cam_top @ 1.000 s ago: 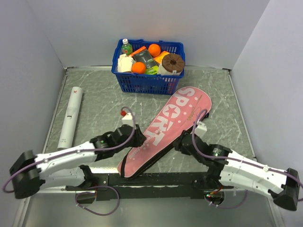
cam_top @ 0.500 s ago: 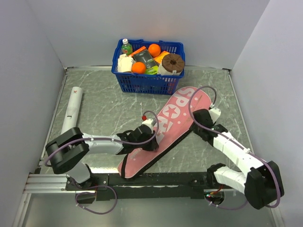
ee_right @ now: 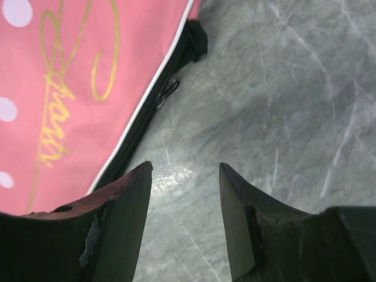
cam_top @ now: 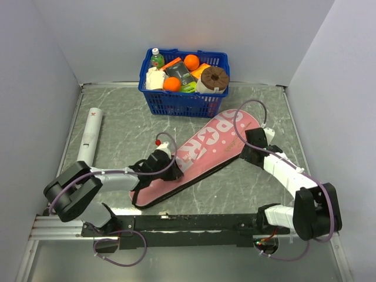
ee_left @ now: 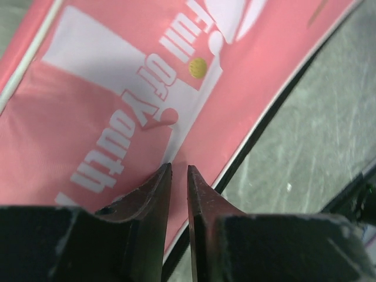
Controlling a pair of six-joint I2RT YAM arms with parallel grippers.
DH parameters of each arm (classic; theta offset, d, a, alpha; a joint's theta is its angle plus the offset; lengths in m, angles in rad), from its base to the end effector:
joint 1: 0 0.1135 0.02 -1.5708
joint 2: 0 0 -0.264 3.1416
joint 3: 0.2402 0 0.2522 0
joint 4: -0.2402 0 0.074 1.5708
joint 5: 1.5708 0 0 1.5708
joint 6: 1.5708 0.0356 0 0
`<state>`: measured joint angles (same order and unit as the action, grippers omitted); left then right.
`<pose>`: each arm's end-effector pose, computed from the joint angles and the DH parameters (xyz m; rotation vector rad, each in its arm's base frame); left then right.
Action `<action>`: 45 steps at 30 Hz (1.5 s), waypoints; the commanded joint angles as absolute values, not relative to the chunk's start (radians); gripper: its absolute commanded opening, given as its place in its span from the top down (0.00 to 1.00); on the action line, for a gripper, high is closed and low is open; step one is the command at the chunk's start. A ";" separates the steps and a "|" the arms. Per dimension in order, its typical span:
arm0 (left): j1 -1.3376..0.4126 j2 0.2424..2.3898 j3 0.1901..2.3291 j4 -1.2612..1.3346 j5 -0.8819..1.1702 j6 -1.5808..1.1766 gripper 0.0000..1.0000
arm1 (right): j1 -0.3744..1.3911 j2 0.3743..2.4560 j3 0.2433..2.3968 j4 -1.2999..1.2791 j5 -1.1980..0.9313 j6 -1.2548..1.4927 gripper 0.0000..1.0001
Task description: Pack up the badminton gear
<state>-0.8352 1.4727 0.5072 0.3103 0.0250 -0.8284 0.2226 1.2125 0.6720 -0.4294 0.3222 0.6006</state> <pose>0.1804 -0.2006 0.1422 0.0229 2.3936 -0.8919 0.2261 0.0396 0.1972 0.5855 2.3999 -0.0616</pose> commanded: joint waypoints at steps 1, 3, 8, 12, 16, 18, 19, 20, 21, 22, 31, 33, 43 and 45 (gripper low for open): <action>-0.767 1.441 0.488 0.180 -0.078 -0.792 0.75 | 0.213 1.258 0.733 -0.410 0.287 0.517 0.43; -0.726 1.418 0.488 0.172 -0.095 -0.792 0.73 | 0.213 1.305 0.771 -0.423 0.244 0.485 0.43; -0.608 1.391 0.492 0.189 -0.104 -0.792 0.72 | 0.215 1.368 0.808 -0.456 0.203 0.446 0.44; -0.548 1.454 0.547 0.210 -0.048 -0.761 0.74 | 0.224 1.405 0.836 -0.471 0.152 0.417 0.45; -0.545 1.543 0.626 0.241 -0.009 -0.746 0.78 | 0.262 1.439 0.861 -0.488 0.150 0.408 0.46; -0.543 1.590 0.646 0.264 0.017 -0.746 0.80 | 0.267 1.450 0.862 -0.473 0.160 0.417 0.47; -0.545 1.601 0.658 0.270 0.047 -0.747 0.82 | 0.267 1.454 0.862 -0.465 0.161 0.422 0.47; -0.545 1.611 0.661 0.275 0.058 -0.747 0.83 | 0.267 1.462 0.864 -0.460 0.164 0.429 0.47; -0.545 1.618 0.661 0.284 0.064 -0.747 0.83 | 0.265 1.483 0.871 -0.457 0.176 0.437 0.47; -0.545 1.620 0.661 0.287 0.069 -0.747 0.83 | 0.264 1.496 0.877 -0.457 0.196 0.446 0.47; -0.543 1.595 0.666 0.287 0.098 -0.727 0.84 | 0.227 1.663 1.003 -0.410 0.245 0.494 0.48; -0.545 1.588 0.664 0.288 0.109 -0.724 0.84 | 0.227 1.652 1.014 -0.410 0.242 0.482 0.48; -0.545 1.574 0.634 0.308 0.133 -0.721 0.85 | 0.245 1.468 0.870 -0.402 0.164 0.476 0.47; -0.543 1.574 0.629 0.310 0.133 -0.718 0.85 | 0.255 1.424 0.845 -0.405 0.141 0.479 0.47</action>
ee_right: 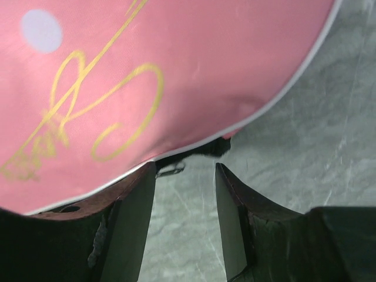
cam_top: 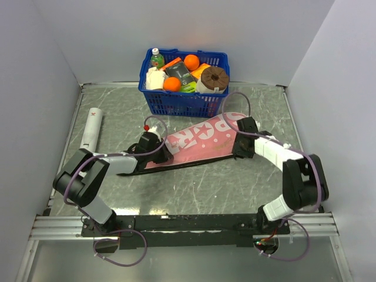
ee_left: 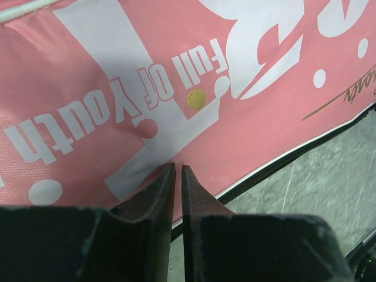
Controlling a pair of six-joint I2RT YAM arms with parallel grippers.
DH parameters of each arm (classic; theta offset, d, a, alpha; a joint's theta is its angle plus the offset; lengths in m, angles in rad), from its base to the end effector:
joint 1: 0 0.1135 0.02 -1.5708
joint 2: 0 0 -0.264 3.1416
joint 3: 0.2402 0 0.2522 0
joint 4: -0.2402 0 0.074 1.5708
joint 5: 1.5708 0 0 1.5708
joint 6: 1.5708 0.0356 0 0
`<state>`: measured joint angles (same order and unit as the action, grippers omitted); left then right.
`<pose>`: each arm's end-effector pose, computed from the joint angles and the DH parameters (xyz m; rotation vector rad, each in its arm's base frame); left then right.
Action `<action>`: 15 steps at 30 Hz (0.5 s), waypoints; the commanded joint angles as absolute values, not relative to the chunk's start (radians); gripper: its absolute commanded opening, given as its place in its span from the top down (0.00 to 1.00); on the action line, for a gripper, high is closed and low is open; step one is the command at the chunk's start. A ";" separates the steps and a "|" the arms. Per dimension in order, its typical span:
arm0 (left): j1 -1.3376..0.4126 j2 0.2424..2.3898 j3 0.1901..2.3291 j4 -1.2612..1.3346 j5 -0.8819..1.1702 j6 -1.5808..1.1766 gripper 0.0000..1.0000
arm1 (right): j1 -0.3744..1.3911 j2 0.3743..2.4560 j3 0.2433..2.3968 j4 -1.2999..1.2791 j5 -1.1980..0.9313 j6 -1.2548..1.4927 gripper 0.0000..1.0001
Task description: Pack up the badminton gear
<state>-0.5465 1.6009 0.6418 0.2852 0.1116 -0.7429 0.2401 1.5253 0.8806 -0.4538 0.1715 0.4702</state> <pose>0.2570 -0.1610 0.1430 -0.1689 2.3645 -0.7910 0.2826 0.0629 0.1808 0.3574 2.6171 0.0081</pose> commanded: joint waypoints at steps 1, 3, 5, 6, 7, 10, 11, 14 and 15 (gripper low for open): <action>-0.543 1.574 0.627 0.311 0.136 -0.716 0.85 | 0.258 1.411 0.838 -0.402 0.130 0.476 0.47; -0.543 1.571 0.623 0.316 0.138 -0.718 0.86 | 0.271 1.385 0.819 -0.402 0.114 0.474 0.47; -0.545 1.566 0.620 0.318 0.140 -0.718 0.86 | 0.281 1.385 0.818 -0.406 0.110 0.462 0.47; -0.543 1.565 0.618 0.316 0.140 -0.718 0.86 | 0.293 1.394 0.821 -0.419 0.106 0.459 0.47; -0.543 1.563 0.618 0.316 0.138 -0.718 0.86 | 0.301 1.400 0.827 -0.425 0.104 0.450 0.47; -0.545 1.552 0.609 0.321 0.146 -0.718 0.86 | 0.322 1.431 0.844 -0.446 0.109 0.442 0.48; -0.543 1.548 0.604 0.321 0.146 -0.718 0.86 | 0.327 1.436 0.845 -0.449 0.109 0.440 0.48; -0.545 1.537 0.595 0.324 0.152 -0.719 0.87 | 0.330 1.460 0.850 -0.463 0.113 0.436 0.48; -0.545 1.536 0.591 0.325 0.156 -0.721 0.87 | 0.331 1.466 0.853 -0.471 0.126 0.437 0.49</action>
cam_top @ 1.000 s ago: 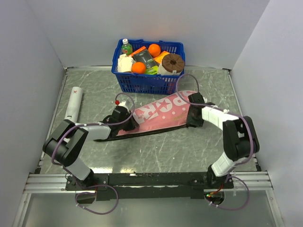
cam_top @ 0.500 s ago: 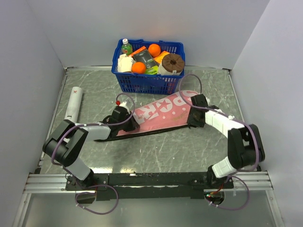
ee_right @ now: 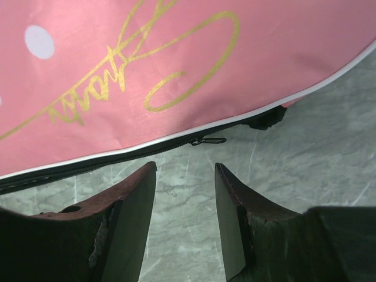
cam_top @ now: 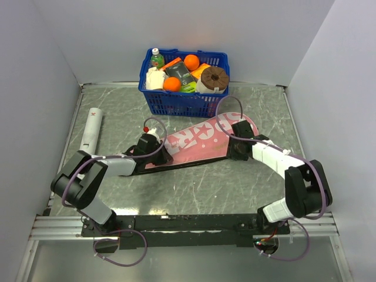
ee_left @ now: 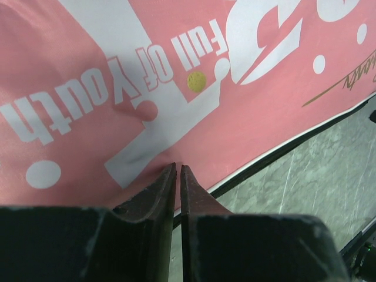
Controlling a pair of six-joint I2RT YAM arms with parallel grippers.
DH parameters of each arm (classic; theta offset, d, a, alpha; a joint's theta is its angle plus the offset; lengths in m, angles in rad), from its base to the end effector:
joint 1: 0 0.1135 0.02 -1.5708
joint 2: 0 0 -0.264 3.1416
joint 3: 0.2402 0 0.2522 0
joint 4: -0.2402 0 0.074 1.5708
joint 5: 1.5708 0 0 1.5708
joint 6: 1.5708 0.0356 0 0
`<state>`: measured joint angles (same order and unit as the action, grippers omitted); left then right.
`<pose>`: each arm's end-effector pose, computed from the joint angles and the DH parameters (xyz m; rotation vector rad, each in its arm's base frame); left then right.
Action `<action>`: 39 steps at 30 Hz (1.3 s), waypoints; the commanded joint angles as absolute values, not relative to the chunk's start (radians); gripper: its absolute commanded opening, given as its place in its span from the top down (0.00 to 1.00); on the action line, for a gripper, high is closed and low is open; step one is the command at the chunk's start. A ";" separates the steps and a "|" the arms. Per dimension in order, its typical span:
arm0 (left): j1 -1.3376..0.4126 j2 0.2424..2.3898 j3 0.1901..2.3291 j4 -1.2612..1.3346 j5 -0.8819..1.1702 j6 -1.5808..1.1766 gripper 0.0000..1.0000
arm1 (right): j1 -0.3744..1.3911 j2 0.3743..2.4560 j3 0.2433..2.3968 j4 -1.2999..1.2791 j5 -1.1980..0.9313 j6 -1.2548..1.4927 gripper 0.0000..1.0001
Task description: Pack up the badminton gear
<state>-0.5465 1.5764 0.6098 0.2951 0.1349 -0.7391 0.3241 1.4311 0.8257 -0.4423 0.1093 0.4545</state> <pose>0.2500 -0.1577 0.1420 -0.1511 2.3690 -0.8147 0.2605 0.0834 0.1901 0.2085 2.6061 0.1333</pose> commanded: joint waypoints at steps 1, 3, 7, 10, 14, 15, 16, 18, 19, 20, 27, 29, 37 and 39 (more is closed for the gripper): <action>-0.543 1.532 0.589 0.330 0.158 -0.721 0.87 | 0.330 1.477 0.857 -0.477 0.136 0.436 0.49; -0.545 1.528 0.578 0.333 0.164 -0.726 0.88 | 0.330 1.486 0.859 -0.471 0.130 0.436 0.49; -0.548 1.528 0.566 0.344 0.169 -0.729 0.88 | 0.330 1.515 0.891 -0.471 0.140 0.425 0.49; -0.549 1.532 0.557 0.353 0.173 -0.729 0.89 | 0.328 1.546 0.914 -0.471 0.143 0.407 0.49; -0.551 1.542 0.549 0.365 0.176 -0.729 0.89 | 0.324 1.580 0.930 -0.465 0.166 0.387 0.48; -0.549 1.543 0.551 0.365 0.178 -0.727 0.89 | 0.324 1.588 0.933 -0.471 0.173 0.382 0.48; -0.549 1.545 0.551 0.367 0.181 -0.727 0.89 | 0.321 1.606 0.945 -0.477 0.178 0.380 0.48; -0.551 1.552 0.549 0.371 0.183 -0.726 0.89 | 0.310 1.618 0.951 -0.479 0.176 0.376 0.48; -0.551 1.557 0.549 0.374 0.184 -0.726 0.89 | 0.311 1.626 0.954 -0.476 0.175 0.373 0.48; -0.551 1.560 0.552 0.374 0.186 -0.724 0.89 | 0.310 1.629 0.959 -0.477 0.178 0.368 0.48; -0.551 1.571 0.546 0.380 0.195 -0.718 0.89 | 0.310 1.670 0.986 -0.502 0.187 0.334 0.49; -0.549 1.566 0.545 0.379 0.195 -0.715 0.89 | 0.311 1.674 0.996 -0.512 0.144 0.321 0.49; -0.551 1.569 0.546 0.385 0.202 -0.715 0.90 | 0.314 1.690 1.022 -0.558 0.029 0.296 0.50; -0.551 1.568 0.545 0.388 0.201 -0.715 0.90 | 0.325 1.680 1.016 -0.564 -0.024 0.295 0.50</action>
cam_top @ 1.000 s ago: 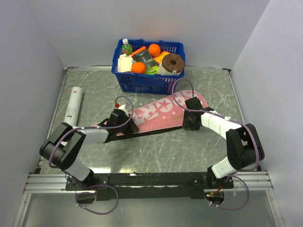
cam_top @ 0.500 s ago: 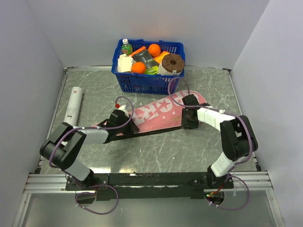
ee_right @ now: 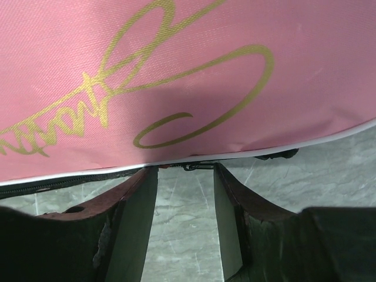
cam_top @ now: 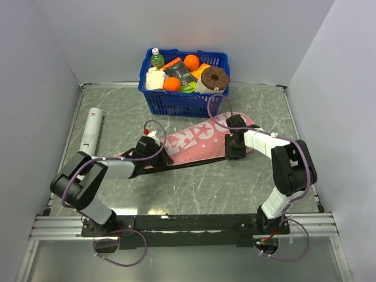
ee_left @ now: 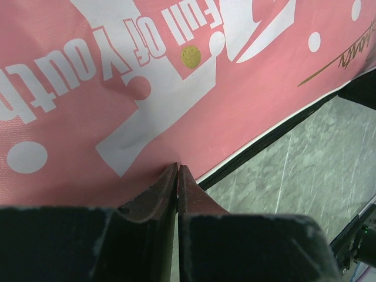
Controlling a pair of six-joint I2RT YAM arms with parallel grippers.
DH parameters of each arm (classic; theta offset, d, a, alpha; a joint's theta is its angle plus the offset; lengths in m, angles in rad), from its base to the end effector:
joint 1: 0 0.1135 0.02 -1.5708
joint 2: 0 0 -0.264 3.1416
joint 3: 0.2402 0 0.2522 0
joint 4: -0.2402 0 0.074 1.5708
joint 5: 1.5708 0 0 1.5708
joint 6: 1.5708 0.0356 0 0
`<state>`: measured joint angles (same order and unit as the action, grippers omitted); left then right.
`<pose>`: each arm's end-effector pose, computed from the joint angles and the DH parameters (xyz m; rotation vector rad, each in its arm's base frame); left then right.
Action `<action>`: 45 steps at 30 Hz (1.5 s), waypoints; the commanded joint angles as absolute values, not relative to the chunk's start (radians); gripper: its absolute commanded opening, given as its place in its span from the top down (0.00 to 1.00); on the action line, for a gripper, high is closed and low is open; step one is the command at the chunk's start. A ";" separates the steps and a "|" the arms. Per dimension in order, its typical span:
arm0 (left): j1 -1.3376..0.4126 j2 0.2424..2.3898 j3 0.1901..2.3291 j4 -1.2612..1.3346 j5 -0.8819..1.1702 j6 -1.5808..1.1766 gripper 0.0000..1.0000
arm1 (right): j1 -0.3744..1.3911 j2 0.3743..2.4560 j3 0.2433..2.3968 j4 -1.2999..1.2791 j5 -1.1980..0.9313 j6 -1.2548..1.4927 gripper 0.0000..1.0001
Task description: Pack up the badminton gear
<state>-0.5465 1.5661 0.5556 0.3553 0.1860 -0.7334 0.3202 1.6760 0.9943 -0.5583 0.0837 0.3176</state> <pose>0.2411 -0.1544 0.1355 -0.1126 2.3668 -0.8735 0.2964 0.0952 0.1647 0.0160 2.8014 0.0352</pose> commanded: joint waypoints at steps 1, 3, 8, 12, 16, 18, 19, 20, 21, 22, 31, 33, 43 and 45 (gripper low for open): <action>-0.549 1.565 0.545 0.387 0.202 -0.715 0.90 | 0.328 1.675 1.011 -0.565 -0.037 0.298 0.50; -0.549 1.565 0.543 0.390 0.201 -0.715 0.90 | 0.342 1.657 0.994 -0.565 -0.054 0.310 0.50; -0.549 1.565 0.542 0.396 0.213 -0.718 0.91 | 0.385 1.605 0.971 -0.589 -0.055 0.344 0.48; -0.549 1.560 0.538 0.400 0.215 -0.719 0.90 | 0.397 1.551 0.971 -0.609 -0.006 0.362 0.47; -0.549 1.555 0.534 0.394 0.213 -0.715 0.90 | 0.397 1.520 0.976 -0.627 0.058 0.377 0.46; -0.549 1.554 0.532 0.397 0.213 -0.715 0.90 | 0.397 1.508 0.966 -0.629 0.101 0.402 0.46; -0.549 1.554 0.532 0.397 0.213 -0.715 0.90 | 0.396 1.509 0.963 -0.630 0.124 0.408 0.46; -0.549 1.554 0.532 0.396 0.215 -0.715 0.90 | 0.396 1.512 0.963 -0.635 0.135 0.420 0.46; -0.551 1.555 0.534 0.396 0.218 -0.715 0.90 | 0.394 1.526 0.963 -0.640 0.146 0.428 0.46; -0.549 1.555 0.534 0.396 0.219 -0.715 0.90 | 0.393 1.532 0.963 -0.641 0.155 0.433 0.46; -0.549 1.563 0.537 0.396 0.224 -0.712 0.91 | 0.356 1.554 0.934 -0.575 0.161 0.465 0.45; -0.551 1.566 0.538 0.396 0.224 -0.712 0.91 | 0.350 1.572 0.939 -0.568 0.152 0.472 0.45; -0.549 1.569 0.540 0.388 0.218 -0.706 0.91 | 0.345 1.647 0.946 -0.502 0.113 0.515 0.46; -0.551 1.571 0.543 0.385 0.215 -0.704 0.91 | 0.341 1.652 0.943 -0.499 0.124 0.520 0.46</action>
